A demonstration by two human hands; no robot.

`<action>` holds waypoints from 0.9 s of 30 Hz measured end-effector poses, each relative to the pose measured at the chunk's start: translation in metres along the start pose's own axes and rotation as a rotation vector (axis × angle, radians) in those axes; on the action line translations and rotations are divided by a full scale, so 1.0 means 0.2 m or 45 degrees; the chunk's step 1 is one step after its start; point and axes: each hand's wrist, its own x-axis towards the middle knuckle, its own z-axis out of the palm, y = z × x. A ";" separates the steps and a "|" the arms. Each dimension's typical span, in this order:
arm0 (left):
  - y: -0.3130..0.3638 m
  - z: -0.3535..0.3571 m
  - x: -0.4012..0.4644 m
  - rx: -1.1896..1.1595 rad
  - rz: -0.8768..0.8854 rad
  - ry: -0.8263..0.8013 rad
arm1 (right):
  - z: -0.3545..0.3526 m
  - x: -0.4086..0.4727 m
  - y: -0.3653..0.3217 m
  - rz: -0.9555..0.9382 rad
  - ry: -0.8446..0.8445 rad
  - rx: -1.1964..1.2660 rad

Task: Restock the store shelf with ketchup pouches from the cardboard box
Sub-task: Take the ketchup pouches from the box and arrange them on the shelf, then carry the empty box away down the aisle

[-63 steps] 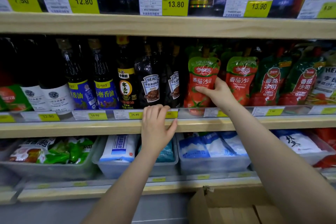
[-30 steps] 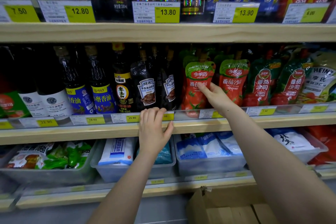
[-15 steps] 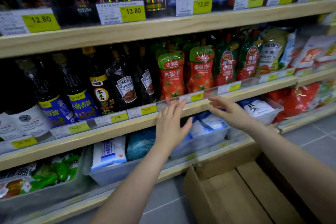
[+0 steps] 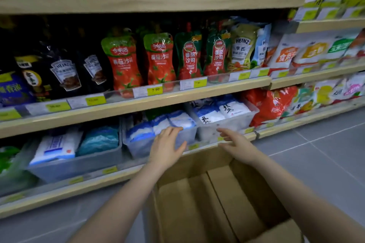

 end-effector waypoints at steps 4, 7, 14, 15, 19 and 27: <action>0.16 0.14 -0.12 0.046 -0.128 0.031 | -0.12 -0.08 0.25 -0.041 -0.077 0.017; 0.23 0.16 -0.27 0.068 -0.272 0.048 | -0.21 -0.13 0.39 -0.041 -0.159 0.085; 0.30 0.12 -0.65 0.070 -0.630 0.014 | -0.39 -0.34 0.65 0.098 -0.298 0.053; 0.30 0.13 -0.70 0.057 -0.682 0.014 | -0.40 -0.37 0.68 0.110 -0.293 0.007; 0.28 0.22 -0.85 -0.012 -0.839 -0.081 | -0.34 -0.50 0.81 0.163 -0.260 -0.002; 0.21 0.39 -0.99 -0.174 -1.135 -0.315 | -0.08 -0.58 0.94 0.371 -0.224 -0.147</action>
